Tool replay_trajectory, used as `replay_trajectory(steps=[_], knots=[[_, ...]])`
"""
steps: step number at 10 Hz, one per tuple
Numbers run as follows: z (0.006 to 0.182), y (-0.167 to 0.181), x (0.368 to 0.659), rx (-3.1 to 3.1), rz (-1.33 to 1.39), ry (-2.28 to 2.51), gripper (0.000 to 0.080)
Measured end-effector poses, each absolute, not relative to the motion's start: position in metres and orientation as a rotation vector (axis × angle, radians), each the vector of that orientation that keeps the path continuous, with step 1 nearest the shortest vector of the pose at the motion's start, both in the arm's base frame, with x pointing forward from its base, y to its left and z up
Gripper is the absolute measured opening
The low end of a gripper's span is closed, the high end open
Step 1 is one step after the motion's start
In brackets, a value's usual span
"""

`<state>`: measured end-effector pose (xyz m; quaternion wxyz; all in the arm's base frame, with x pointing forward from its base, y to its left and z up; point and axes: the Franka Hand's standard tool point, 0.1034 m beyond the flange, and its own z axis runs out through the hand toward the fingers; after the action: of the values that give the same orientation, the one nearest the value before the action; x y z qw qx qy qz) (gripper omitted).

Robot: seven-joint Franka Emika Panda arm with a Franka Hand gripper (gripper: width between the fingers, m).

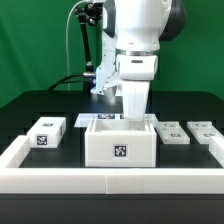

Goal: Assemble cabinet

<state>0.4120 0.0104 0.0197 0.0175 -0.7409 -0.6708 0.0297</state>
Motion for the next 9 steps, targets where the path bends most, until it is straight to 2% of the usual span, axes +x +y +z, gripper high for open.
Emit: replay_trajectory(steps=[2,3,4,5,7,8,9], knots=[[0.0204,0.0105,0.4125,-2.31,0.091,-2.077,0.0775],[0.0203,0.0104,0.4124,-2.31,0.091,-2.077,0.0602],[0.0203,0.0104,0.4123,-2.31,0.091,-2.077,0.0602],[0.0202,0.0104,0.4123,-2.31,0.091,-2.077,0.0388],[0.0203,0.0105,0.4125,-2.309,0.091,-2.078,0.0114],[0.0209,0.0101,0.4135,-2.313,0.086,-2.077,0.0039],[0.0209,0.0101,0.4135,-2.313,0.086,-2.077,0.0039]])
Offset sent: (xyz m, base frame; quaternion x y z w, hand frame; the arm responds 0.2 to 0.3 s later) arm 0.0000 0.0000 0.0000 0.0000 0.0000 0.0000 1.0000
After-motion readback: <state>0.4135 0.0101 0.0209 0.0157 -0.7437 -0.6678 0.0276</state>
